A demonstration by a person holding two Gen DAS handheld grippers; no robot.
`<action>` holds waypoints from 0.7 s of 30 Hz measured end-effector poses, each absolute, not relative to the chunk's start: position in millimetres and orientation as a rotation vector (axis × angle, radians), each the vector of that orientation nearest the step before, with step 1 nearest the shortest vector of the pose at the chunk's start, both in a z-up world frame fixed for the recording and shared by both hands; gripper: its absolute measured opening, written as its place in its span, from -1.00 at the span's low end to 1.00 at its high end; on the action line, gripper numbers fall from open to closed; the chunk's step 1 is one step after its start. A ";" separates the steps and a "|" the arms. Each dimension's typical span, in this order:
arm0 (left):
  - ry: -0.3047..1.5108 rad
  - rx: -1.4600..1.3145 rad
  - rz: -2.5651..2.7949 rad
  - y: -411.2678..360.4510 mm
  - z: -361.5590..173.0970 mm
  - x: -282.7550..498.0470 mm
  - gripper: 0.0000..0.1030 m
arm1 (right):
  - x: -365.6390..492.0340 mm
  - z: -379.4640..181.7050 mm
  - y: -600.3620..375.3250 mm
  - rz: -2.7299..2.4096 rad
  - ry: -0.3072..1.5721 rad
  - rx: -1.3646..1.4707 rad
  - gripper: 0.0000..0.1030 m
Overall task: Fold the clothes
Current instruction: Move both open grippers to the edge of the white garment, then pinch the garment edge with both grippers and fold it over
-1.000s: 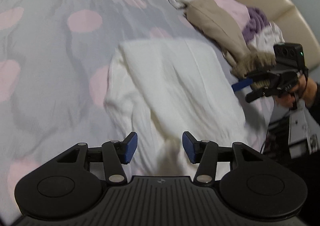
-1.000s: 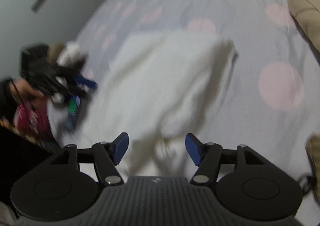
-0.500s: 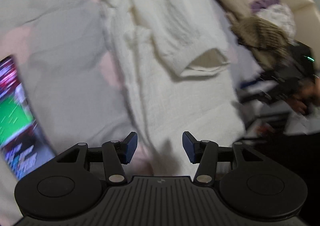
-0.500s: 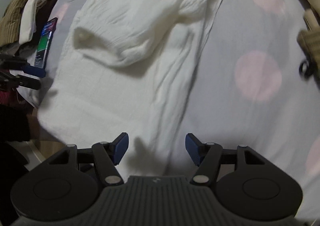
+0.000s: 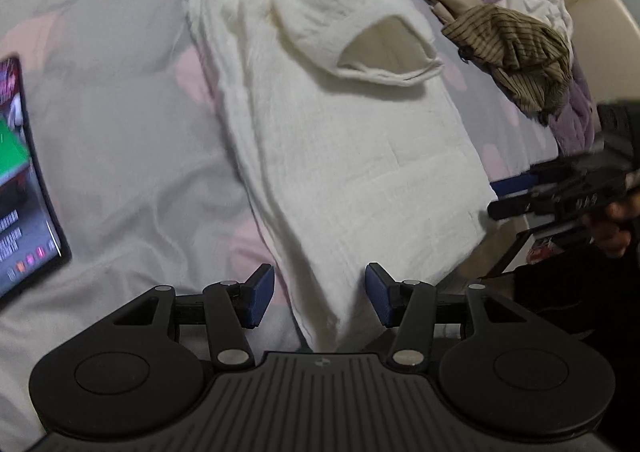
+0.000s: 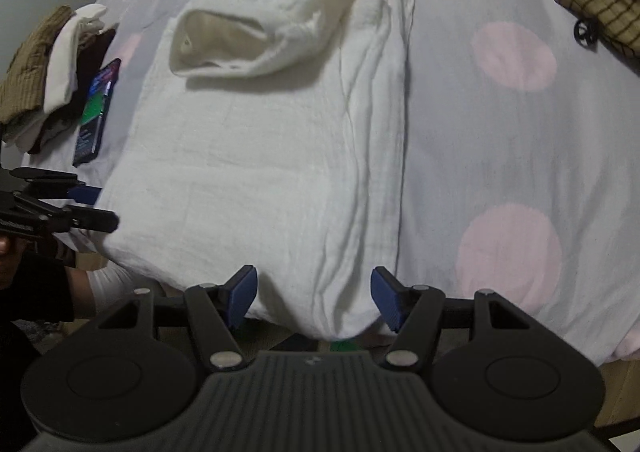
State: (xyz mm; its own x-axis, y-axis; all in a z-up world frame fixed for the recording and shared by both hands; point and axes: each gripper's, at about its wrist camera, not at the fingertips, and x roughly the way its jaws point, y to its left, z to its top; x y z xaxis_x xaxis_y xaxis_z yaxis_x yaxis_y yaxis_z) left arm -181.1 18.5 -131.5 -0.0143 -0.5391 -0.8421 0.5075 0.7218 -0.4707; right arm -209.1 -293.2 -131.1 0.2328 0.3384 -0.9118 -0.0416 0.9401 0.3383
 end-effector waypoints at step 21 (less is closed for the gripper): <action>1.268 0.143 -1.211 14.4 -111.4 -206.8 -0.83 | -223.0 -114.0 -298.8 0.573 1.371 0.322 -0.81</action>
